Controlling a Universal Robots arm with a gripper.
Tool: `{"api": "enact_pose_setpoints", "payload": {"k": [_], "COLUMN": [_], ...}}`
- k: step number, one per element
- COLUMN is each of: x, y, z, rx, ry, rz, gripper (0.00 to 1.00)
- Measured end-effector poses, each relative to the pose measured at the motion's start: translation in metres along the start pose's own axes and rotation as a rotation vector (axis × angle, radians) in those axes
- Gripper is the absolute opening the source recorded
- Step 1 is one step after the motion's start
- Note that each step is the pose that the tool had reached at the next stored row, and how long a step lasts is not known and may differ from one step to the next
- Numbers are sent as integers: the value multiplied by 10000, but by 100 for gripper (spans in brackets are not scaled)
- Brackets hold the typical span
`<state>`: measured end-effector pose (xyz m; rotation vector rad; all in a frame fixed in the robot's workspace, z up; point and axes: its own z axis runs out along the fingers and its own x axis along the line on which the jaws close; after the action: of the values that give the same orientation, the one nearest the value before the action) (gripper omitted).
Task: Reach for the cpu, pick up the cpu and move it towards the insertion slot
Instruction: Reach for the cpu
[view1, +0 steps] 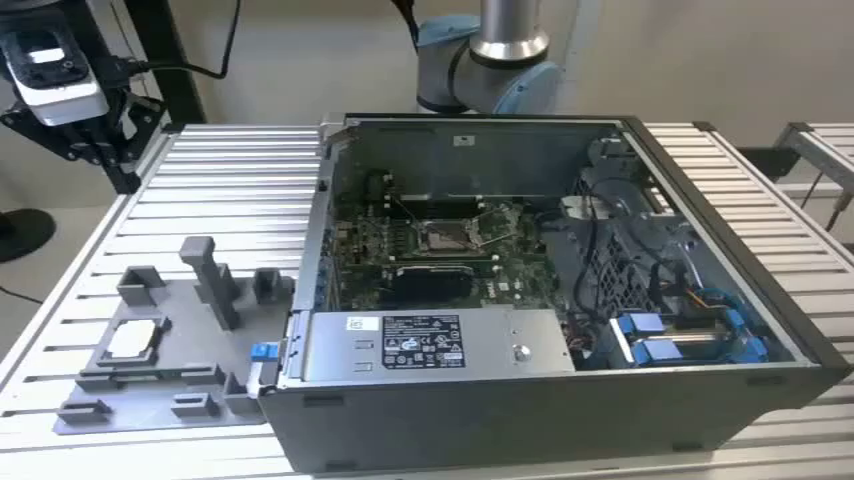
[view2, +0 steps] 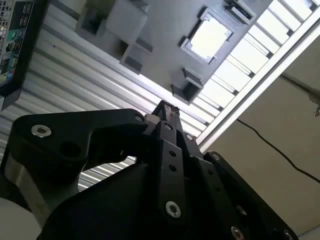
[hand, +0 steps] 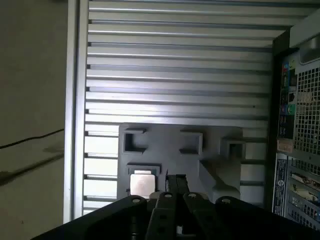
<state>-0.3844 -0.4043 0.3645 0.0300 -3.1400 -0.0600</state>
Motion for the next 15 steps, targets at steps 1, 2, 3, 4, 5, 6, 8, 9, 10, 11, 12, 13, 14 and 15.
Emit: {"api": "enact_pose_setpoints", "payload": {"k": [1, 2, 3, 4, 5, 6, 8, 9, 10, 11, 12, 13, 14, 15], "x": [0, 0, 0, 0, 0, 0, 0, 0, 0, 0, 1, 8, 15, 26], "y": [0, 0, 0, 0, 0, 0, 0, 0, 0, 0, 0, -2, -7, -20], "z": [0, 0, 0, 0, 0, 0, 0, 0, 0, 0, 0, -1, -1, -1], "rx": [0, 0, 0, 0, 0, 0, 0, 0, 0, 0, 1, 2, 1, 0], "ry": [0, 0, 0, 0, 0, 0, 0, 0, 0, 0, 1, 2, 1, 0], "rz": [0, 0, 0, 0, 0, 0, 0, 0, 0, 0, 0, 0, -1, -1], "gripper": [0, 0, 0, 0, 0, 0, 0, 0, 0, 0, 0, 0, 0, 0]}}
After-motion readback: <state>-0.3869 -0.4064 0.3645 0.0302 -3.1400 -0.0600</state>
